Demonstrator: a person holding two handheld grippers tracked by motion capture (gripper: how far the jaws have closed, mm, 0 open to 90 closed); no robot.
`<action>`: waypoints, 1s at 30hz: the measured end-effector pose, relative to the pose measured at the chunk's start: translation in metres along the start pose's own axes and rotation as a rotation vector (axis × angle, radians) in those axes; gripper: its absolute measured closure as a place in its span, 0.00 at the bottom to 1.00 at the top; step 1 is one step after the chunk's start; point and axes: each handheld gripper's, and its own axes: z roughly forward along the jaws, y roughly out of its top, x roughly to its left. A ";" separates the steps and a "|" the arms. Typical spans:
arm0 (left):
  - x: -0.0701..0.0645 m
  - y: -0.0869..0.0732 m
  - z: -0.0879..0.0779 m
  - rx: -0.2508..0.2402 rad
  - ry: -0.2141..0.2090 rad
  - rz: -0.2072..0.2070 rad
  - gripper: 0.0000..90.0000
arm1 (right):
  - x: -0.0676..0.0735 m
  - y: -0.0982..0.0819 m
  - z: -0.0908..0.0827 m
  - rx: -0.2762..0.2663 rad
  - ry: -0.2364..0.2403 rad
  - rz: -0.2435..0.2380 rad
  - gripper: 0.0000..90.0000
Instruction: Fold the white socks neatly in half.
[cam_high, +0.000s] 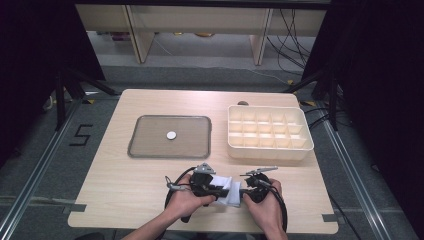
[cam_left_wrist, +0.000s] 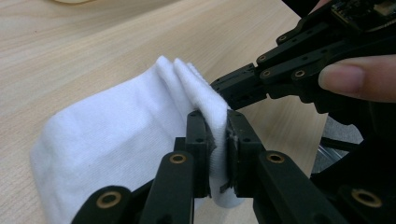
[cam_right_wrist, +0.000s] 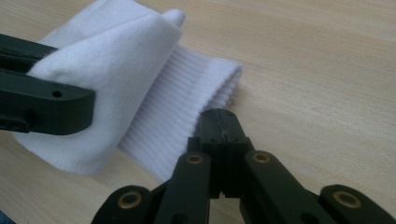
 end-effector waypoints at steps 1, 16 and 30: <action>0.000 0.000 0.001 -0.004 0.010 -0.005 0.89 | 0.000 0.000 0.000 0.000 0.000 0.000 1.00; 0.001 0.001 0.004 -0.012 0.023 0.005 0.84 | 0.001 -0.001 0.001 0.002 0.004 -0.010 1.00; -0.003 0.004 0.004 -0.052 0.006 0.013 0.75 | 0.002 -0.001 0.000 -0.003 -0.002 0.015 0.98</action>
